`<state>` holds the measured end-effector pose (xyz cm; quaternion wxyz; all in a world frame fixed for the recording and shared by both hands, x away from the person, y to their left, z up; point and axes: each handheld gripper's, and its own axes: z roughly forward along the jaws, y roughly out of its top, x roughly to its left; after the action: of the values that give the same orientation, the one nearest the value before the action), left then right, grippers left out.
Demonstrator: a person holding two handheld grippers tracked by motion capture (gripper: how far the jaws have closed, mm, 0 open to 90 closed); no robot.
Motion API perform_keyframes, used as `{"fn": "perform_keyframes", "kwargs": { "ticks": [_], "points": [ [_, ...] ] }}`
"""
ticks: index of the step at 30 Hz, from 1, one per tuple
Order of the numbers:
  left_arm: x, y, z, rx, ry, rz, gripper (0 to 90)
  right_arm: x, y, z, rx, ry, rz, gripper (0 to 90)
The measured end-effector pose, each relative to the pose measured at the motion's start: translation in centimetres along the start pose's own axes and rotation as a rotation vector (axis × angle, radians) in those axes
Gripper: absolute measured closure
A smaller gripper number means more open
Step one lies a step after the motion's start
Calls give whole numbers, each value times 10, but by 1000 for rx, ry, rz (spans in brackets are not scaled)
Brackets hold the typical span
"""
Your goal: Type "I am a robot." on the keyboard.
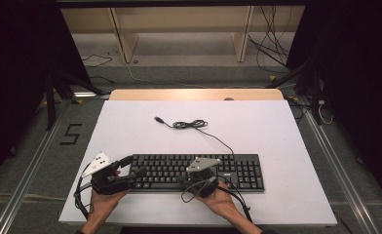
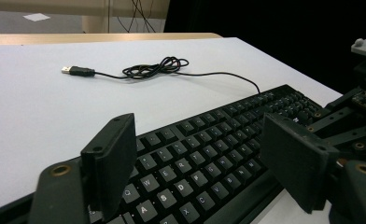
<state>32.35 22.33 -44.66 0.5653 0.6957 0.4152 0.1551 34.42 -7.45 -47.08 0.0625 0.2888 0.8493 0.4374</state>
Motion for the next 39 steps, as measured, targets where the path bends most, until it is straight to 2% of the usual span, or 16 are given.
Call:
{"fn": "perform_keyframes", "kwargs": {
  "ticks": [8,24,28,35,39],
  "points": [
    [0,0,1,4,2,4,249,1,-1,10,41,-12,-12,900],
    [0,0,1,9,7,6,242,2,-4,17,74,-25,-24,900],
    [1,-1,1,10,12,1,242,4,-5,17,71,-32,-45,900],
    [3,-1,1,18,21,2,242,3,-4,15,73,-28,-30,900],
    [4,-1,2,18,25,-5,242,2,-3,12,48,-25,-20,900]
  ]
}}
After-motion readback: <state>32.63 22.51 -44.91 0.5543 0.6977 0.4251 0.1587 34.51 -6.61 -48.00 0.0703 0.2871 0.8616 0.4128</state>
